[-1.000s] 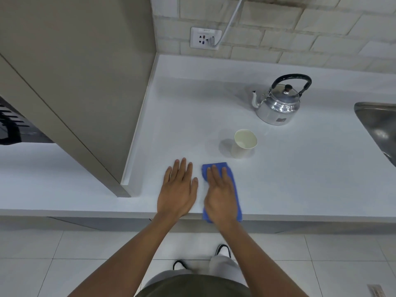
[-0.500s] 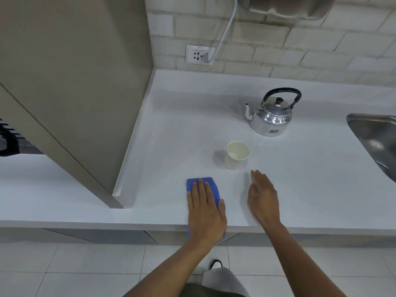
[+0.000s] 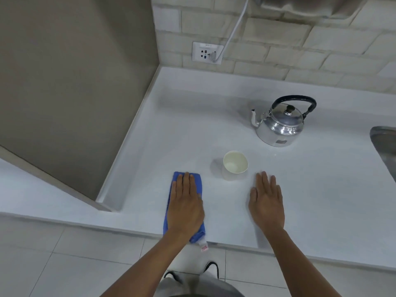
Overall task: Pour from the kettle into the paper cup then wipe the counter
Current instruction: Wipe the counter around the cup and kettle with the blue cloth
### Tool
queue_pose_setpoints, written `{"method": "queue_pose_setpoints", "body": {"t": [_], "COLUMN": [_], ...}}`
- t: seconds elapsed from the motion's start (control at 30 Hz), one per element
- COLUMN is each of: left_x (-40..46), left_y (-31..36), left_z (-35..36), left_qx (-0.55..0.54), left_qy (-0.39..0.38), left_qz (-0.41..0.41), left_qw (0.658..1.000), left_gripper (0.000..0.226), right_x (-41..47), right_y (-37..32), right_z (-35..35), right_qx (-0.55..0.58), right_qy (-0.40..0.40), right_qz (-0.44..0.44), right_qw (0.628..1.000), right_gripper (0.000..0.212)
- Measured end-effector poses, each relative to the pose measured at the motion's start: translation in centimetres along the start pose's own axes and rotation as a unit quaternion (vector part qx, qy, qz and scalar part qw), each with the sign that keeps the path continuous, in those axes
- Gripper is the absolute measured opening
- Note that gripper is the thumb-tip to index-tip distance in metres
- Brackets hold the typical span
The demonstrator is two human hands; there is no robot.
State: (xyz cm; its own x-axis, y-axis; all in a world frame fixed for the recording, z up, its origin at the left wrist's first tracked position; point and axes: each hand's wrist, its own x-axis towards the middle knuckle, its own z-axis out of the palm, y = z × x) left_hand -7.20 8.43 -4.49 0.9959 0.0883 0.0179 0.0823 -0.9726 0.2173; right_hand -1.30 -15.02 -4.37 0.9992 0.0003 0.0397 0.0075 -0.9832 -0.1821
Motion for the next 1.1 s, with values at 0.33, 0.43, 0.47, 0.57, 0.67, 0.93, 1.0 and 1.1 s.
{"method": "queue_pose_setpoints", "body": {"t": [0.33,0.43,0.47,0.57,0.67,0.93,1.0,1.1], "left_x": [-4.9,-2.1,-1.2,0.0,-2.2,-2.2,-0.1,0.3], "left_y": [-0.3,-0.3,0.7,3.7,5.6,-0.9,0.4,3.8], "left_z": [1.2,1.3,1.2,1.5,1.9,1.1,0.9,1.8], "left_qx": [0.014,0.011,0.004,-0.006,0.01,0.007,0.0,0.002], "left_qy": [0.03,0.032,0.022,0.02,0.009,0.032,0.019,0.023], "left_qz": [0.201,0.094,0.06,0.022,0.117,0.087,0.015,0.0], "left_qw": [0.979,0.995,0.998,1.0,0.993,0.996,1.0,1.0], "left_gripper": [0.054,0.057,0.059,0.062,0.06,0.056,0.059,0.062], "right_x": [0.2,0.3,0.4,1.0,1.8,2.2,2.9,3.9], "right_y": [0.5,0.6,0.6,0.9,1.2,1.2,1.4,1.5], "right_z": [0.5,0.4,0.4,0.3,0.3,0.0,-0.2,-0.3], "right_qx": [-0.011,-0.008,-0.008,-0.005,0.016,0.0,0.007,0.016], "right_qy": [-0.005,-0.007,-0.007,-0.005,0.005,0.02,0.019,0.013], "right_qz": [-0.023,-0.028,-0.032,-0.053,-0.071,-0.087,-0.094,-0.092], "right_qw": [1.0,1.0,0.999,0.999,0.997,0.996,0.995,0.996], "right_gripper": [0.058,0.057,0.057,0.056,0.056,0.054,0.055,0.057]}}
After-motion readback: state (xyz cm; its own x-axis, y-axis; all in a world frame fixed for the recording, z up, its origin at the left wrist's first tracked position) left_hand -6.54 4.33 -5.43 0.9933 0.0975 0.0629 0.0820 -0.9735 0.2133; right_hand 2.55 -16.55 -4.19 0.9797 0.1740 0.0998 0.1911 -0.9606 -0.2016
